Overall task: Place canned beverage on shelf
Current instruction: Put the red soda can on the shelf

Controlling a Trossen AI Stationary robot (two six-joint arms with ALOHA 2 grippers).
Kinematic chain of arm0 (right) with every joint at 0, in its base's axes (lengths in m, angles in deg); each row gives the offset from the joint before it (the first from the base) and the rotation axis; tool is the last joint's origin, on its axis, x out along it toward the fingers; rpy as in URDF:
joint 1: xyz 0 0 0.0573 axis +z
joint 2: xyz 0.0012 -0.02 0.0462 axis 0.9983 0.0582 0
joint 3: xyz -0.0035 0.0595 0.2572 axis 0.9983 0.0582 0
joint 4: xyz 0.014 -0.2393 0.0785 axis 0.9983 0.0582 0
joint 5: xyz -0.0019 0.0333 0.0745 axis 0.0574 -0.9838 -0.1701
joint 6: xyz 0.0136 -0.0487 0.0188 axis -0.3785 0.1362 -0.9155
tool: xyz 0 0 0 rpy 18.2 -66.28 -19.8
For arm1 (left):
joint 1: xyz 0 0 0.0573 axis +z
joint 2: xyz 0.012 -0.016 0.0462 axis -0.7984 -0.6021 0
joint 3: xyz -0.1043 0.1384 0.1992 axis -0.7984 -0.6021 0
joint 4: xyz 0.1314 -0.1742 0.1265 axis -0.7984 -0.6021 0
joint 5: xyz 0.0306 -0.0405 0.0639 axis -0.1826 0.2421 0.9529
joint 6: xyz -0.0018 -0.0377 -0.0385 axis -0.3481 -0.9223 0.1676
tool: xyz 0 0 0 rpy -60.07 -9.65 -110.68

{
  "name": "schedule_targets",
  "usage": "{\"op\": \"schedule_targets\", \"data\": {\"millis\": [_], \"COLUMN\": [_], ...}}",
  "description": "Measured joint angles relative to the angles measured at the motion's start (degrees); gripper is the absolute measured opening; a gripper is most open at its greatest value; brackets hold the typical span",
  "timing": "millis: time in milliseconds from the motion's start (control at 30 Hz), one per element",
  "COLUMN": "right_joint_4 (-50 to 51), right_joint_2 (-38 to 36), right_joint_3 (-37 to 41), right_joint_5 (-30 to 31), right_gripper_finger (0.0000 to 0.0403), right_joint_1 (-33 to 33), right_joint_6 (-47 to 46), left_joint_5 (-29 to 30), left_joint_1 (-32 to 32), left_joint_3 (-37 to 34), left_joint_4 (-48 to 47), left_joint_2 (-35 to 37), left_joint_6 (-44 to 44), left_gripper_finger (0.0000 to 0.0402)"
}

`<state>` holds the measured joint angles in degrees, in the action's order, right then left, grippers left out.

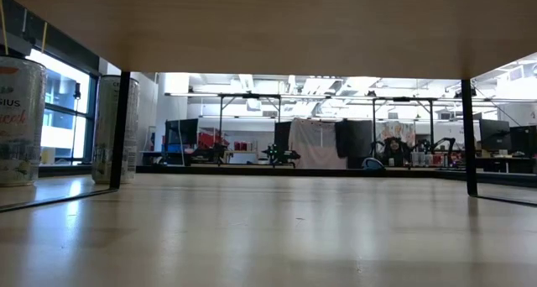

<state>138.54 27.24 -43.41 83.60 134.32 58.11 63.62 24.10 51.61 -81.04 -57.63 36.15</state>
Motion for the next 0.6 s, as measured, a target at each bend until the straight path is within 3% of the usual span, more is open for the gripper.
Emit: {"op": "schedule_targets", "data": {"millis": [467, 600], "right_joint_4": [-0.02, 0.00], "right_joint_2": [0.00, 0.00], "right_joint_3": [0.01, 0.01], "right_joint_5": [-2.13, -2.56], "right_gripper_finger": [0.0231, 0.0231], "right_joint_1": [0.00, 0.00], "right_joint_6": [-0.10, -0.92], "left_joint_5": [0.05, -2.61], "left_joint_1": [0.06, 0.41], "left_joint_3": [0.01, 0.00], "left_joint_4": [0.34, -0.87], "left_joint_2": [0.00, 0.00], "left_joint_6": [-2.06, 0.89], "left_gripper_finger": [0.0378, 0.0378]}}
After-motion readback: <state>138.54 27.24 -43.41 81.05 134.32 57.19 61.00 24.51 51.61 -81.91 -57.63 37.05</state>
